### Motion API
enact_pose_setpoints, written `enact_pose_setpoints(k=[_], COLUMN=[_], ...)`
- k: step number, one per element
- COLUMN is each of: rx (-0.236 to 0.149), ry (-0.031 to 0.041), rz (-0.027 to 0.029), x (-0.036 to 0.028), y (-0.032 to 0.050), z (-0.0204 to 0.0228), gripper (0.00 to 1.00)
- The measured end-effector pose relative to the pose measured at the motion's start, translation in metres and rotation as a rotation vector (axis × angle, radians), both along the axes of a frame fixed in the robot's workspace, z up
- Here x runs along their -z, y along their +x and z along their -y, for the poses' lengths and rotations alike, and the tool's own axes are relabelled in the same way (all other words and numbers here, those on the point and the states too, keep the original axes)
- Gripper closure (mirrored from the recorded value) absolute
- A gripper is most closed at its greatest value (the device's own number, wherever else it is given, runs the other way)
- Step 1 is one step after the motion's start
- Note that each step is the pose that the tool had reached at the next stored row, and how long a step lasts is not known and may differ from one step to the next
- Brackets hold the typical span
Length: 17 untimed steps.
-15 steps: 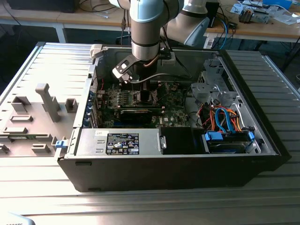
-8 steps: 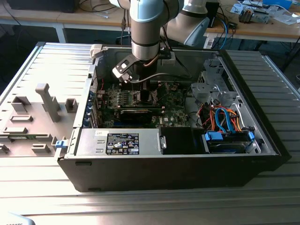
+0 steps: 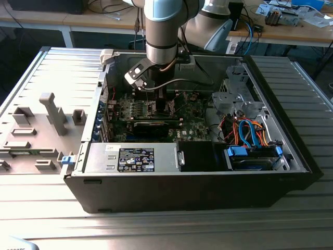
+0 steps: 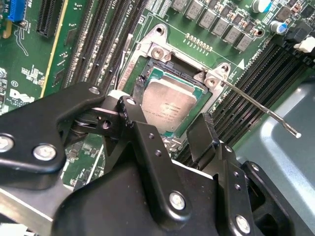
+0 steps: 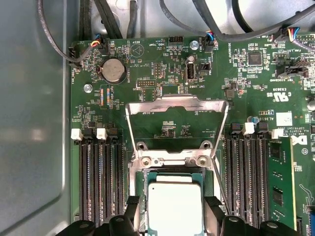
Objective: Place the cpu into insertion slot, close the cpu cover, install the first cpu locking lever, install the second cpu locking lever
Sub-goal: 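Place the cpu into insertion slot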
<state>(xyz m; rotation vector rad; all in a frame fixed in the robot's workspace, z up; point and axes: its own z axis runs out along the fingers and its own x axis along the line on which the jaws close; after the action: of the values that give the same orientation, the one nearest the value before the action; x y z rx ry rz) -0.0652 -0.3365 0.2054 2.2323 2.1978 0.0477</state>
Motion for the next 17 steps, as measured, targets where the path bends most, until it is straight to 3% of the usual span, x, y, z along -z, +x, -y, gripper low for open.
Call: enact_pose_setpoints(k=[5, 10, 13, 14, 15, 17], rx=[0.0, 0.0, 0.0, 0.0, 0.0, 0.0], ry=[0.0002, -0.0005, -0.0133, -0.022, -0.0264, -0.0257], rz=[-0.0048, -0.005, -0.0049, -0.0051, -0.0052, -0.0055], x=[0.0031, 0.004, 0.004, 0.004, 0.004, 0.0039], y=[0.0015, 0.0016, 0.0016, 0.0017, 0.0018, 0.002], z=[-0.0001, 0.0, 0.0001, 0.0, 0.0001, 0.0], gripper=[0.38, 0.38, 0.38, 0.38, 0.38, 0.38])
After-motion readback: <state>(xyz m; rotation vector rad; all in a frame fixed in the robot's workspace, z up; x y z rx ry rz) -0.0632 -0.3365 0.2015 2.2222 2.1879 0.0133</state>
